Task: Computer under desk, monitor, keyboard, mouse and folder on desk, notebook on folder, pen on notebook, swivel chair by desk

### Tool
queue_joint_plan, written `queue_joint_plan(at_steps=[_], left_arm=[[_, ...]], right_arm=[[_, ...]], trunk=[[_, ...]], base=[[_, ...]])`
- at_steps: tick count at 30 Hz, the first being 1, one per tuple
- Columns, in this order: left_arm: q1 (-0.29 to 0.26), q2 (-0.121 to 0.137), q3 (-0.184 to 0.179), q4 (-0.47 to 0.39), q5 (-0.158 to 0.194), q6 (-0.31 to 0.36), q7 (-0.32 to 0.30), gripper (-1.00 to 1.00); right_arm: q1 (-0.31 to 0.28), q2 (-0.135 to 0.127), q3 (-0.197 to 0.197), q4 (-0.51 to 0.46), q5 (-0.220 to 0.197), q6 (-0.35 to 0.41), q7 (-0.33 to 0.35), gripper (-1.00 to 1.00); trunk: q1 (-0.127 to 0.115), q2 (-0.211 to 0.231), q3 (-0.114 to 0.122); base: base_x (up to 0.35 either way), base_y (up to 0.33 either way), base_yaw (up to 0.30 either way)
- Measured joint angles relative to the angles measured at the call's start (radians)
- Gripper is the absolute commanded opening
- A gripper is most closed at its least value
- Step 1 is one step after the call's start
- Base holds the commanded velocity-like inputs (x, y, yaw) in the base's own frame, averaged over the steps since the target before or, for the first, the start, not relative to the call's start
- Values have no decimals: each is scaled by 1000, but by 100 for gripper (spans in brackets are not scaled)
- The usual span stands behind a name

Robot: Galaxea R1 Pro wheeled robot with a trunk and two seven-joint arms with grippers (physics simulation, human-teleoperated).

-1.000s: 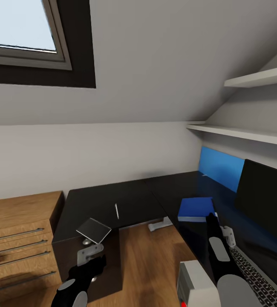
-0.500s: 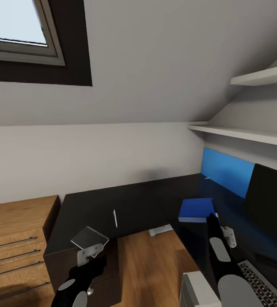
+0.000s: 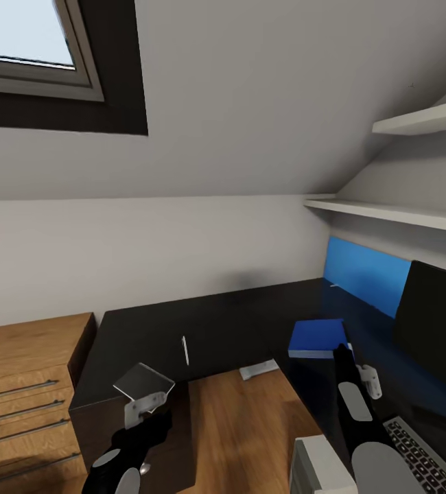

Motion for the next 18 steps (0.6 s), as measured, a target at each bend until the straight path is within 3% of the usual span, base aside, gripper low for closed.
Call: queue_joint_plan(at_steps=[18], left_arm=[[0,0,2,0,1,1,1,100]], right_arm=[[0,-4,0,0,3,-5,-1,-100]], trunk=[[69,-126,-56]], base=[[0,0,0]])
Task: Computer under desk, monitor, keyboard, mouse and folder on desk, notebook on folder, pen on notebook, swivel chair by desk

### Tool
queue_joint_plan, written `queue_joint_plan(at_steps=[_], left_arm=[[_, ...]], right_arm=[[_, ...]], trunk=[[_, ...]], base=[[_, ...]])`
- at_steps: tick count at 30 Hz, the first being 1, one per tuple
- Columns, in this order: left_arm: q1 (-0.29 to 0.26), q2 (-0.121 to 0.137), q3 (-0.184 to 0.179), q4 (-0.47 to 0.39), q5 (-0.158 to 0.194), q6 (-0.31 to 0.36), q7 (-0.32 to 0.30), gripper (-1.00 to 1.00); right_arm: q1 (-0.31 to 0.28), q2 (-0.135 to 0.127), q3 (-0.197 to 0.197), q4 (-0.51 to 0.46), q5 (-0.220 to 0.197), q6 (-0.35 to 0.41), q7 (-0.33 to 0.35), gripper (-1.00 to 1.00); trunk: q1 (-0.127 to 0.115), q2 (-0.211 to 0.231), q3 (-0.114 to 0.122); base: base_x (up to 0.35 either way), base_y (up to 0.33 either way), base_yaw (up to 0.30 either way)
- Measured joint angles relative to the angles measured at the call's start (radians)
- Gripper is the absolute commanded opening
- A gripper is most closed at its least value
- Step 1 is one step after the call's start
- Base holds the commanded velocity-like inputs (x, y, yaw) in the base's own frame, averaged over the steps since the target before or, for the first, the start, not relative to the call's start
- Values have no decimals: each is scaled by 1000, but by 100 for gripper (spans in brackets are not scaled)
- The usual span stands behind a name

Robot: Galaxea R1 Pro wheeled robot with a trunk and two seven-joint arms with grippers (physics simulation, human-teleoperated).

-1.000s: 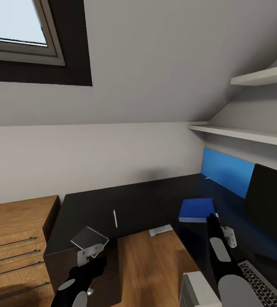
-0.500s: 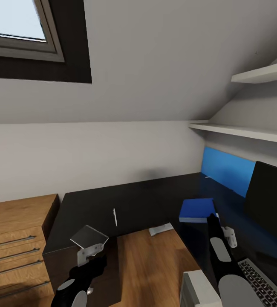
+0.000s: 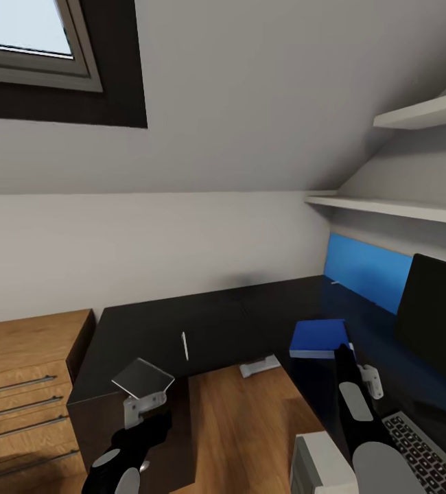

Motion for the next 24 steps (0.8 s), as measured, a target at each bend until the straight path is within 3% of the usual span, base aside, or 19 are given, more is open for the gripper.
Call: queue_joint_plan(at_steps=[5,6,24], left_arm=[[0,0,-2,0,0,0,0,100],[0,0,-2,0,0,0,0,100],[0,0,-19,0,1,0,0,100]], right_arm=[[0,-1,1,0,0,-1,0,-100],[0,-1,1,0,0,-1,0,100],[0,-13,1,-2,2,-1,0,100]], trunk=[[4,-7,-3],[4,-7,-3],[4,-7,-3]], base=[[0,0,0],[0,0,0],[0,-3,0]])
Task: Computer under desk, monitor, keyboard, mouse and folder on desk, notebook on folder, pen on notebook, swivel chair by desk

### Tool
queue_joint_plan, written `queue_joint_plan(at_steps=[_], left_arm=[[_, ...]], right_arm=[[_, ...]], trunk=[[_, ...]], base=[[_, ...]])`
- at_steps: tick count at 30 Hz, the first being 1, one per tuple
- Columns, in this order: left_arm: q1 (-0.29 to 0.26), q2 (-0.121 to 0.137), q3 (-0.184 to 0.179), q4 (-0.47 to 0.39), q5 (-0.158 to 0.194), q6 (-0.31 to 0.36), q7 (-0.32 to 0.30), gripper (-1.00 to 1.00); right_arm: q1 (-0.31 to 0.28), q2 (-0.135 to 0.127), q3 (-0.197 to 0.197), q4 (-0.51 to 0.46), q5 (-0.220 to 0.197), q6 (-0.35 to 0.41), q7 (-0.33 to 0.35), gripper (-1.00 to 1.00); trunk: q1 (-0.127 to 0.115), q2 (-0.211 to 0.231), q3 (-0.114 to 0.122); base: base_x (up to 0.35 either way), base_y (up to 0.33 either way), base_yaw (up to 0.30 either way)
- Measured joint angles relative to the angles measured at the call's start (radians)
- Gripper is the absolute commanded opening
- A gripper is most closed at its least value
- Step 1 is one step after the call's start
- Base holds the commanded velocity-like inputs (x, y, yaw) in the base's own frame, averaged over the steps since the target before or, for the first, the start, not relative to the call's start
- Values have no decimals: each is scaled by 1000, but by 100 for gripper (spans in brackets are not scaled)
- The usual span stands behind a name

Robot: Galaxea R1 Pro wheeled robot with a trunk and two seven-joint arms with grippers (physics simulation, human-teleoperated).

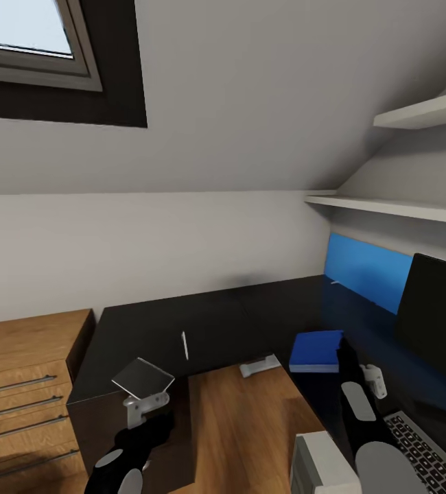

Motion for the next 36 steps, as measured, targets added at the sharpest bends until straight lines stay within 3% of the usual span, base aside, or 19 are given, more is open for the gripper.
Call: queue_joint_plan(at_steps=[7,23,29,30,32,36], left_arm=[[0,2,-6,1,-1,0,0,100],[0,2,-23,4,-1,0,0,100],[0,2,-28,5,-1,0,0,100],[0,2,-29,7,-1,0,0,100],[0,2,-29,10,-1,0,0,100],[0,2,-29,16,-1,0,0,100]], right_arm=[[0,-4,0,-1,0,-1,0,100],[0,-7,-1,-10,-1,-1,3,100],[3,-16,1,-73,-2,19,2,100],[14,-12,17,-147,-1,93,2,100],[26,-9,37,-178,0,139,4,100],[55,-7,124,-222,5,225,6,100]], trunk=[[0,0,0],[0,0,0],[0,0,0],[0,0,0],[0,0,0],[0,0,0]], base=[[0,-172,0],[0,-11,0],[0,0,0],[0,0,0],[0,0,0],[0,0,0]])
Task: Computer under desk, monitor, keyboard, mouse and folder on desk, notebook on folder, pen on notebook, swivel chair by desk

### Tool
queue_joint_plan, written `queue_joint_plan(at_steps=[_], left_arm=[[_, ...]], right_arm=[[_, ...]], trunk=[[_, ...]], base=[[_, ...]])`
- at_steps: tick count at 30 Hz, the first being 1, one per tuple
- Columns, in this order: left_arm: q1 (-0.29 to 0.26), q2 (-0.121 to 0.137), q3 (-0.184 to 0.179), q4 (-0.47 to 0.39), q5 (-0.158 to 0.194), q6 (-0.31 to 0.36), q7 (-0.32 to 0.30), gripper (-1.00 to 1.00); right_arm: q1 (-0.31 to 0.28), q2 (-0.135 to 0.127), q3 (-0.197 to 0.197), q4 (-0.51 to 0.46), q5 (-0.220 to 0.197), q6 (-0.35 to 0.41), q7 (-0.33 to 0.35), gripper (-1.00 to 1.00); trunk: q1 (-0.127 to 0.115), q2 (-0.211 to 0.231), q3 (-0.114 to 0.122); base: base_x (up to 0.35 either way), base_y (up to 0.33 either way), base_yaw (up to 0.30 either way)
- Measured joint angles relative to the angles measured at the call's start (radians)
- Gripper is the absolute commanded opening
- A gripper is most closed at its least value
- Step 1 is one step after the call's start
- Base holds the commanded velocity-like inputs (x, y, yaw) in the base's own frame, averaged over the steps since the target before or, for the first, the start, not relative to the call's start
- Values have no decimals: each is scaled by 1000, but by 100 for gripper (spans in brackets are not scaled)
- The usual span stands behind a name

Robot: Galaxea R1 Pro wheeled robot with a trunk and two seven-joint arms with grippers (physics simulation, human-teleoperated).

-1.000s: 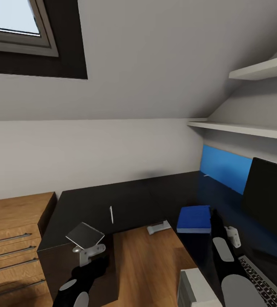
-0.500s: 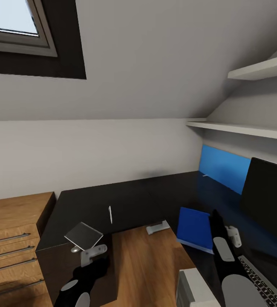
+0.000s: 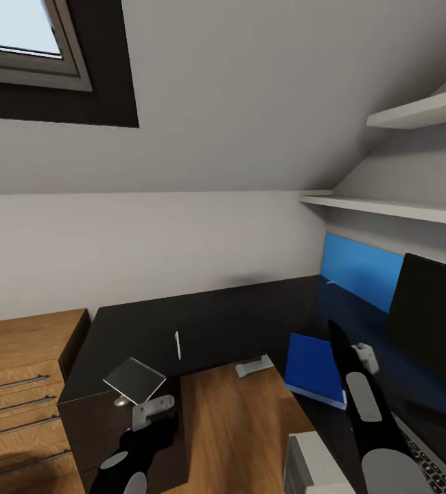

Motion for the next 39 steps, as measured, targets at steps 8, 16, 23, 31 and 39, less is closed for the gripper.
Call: queue_joint_plan(at_steps=[8,16,23,31,39], left_arm=[[0,0,0,3,1,-1,1,100],[0,0,0,3,1,-1,1,100],[0,0,0,3,1,-1,2,100],[0,0,0,3,2,0,2,100],[0,0,0,3,1,0,1,100]], right_arm=[[38,2,217,-24,1,66,-7,100],[47,3,269,-25,-6,253,-62,100],[49,-5,267,-29,-7,469,-98,100],[51,-37,255,-48,-43,521,24,100],[68,-36,256,-49,-65,520,112,100]], trunk=[[0,0,0],[0,0,0],[0,0,0],[0,0,0],[0,0,0]], base=[[0,0,0],[0,0,0],[0,0,0],[0,0,23],[0,0,240]])
